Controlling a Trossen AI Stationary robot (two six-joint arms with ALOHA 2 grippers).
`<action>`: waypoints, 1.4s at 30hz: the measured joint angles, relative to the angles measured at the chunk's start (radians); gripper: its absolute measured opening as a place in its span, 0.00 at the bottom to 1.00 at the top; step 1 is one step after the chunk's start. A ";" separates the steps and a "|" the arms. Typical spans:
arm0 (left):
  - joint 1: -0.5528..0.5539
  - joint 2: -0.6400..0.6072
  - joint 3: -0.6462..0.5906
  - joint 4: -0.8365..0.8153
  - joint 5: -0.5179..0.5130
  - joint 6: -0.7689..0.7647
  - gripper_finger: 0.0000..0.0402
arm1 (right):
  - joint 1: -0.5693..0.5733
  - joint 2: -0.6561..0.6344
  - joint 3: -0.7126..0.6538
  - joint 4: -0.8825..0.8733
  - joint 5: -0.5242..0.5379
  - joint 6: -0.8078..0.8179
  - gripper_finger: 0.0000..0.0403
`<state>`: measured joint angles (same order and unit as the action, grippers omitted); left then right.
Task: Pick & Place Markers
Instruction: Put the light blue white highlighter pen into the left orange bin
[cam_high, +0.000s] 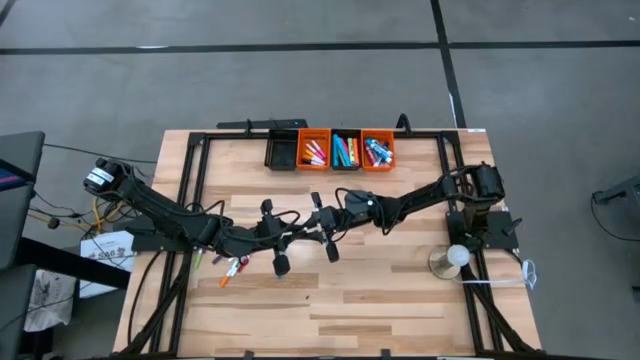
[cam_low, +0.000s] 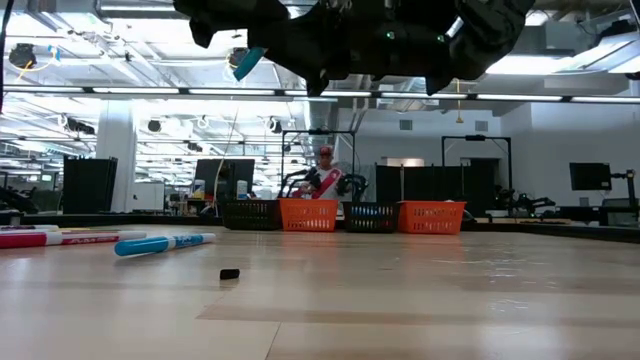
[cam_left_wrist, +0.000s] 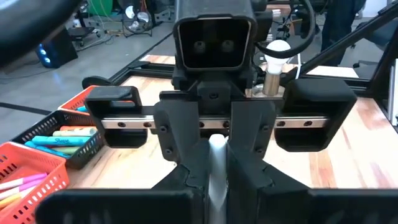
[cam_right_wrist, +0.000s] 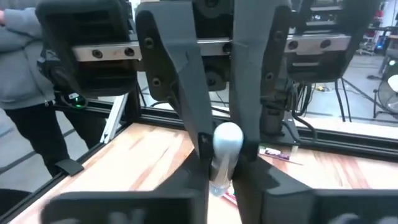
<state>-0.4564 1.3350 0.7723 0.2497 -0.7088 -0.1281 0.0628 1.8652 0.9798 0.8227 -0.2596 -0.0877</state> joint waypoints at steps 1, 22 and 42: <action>-0.001 0.000 0.000 0.000 0.004 -0.003 0.10 | 0.000 0.000 0.000 0.000 0.000 -0.003 0.07; -0.008 -0.057 0.000 -0.091 0.185 0.027 0.42 | 0.021 0.000 0.047 -0.109 0.024 -0.017 0.08; -0.002 -0.330 -0.176 -0.401 0.141 -0.287 0.46 | -0.358 0.001 0.355 -0.855 0.258 0.044 0.08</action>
<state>-0.4585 1.0049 0.5968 -0.1513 -0.5674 -0.4149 -0.2954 1.8660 1.3345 -0.0322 -0.0017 -0.0439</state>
